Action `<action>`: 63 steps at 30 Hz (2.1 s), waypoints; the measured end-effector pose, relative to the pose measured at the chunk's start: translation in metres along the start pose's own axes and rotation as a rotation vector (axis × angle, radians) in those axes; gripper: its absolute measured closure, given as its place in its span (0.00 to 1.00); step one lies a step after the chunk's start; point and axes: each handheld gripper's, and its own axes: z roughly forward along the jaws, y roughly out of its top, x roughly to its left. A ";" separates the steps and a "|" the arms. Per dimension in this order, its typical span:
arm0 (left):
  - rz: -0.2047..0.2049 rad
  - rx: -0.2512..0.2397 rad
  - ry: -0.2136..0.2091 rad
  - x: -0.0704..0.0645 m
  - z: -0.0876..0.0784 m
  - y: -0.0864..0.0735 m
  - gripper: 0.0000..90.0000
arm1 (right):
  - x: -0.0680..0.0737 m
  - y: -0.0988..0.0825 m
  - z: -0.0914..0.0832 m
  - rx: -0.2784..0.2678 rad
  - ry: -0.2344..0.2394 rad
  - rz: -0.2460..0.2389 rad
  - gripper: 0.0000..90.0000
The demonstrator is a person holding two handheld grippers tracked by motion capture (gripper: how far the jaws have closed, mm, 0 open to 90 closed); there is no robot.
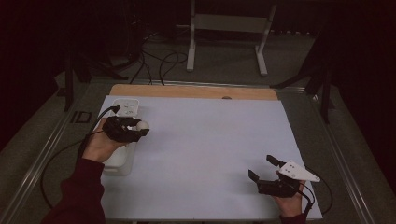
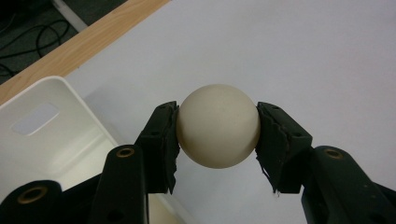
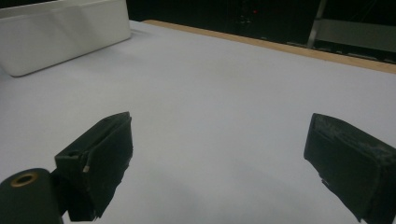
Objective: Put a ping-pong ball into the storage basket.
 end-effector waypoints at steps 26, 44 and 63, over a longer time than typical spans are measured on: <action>-0.026 -0.006 0.031 0.012 -0.015 -0.009 0.57 | 0.000 0.000 0.001 0.003 0.001 0.000 0.09; -0.053 -0.004 0.068 0.024 -0.030 -0.021 0.57 | 0.001 0.000 0.001 0.003 0.000 -0.002 0.09; -0.081 0.007 0.087 0.035 -0.035 -0.030 0.57 | 0.001 0.000 0.001 0.003 0.000 0.000 0.09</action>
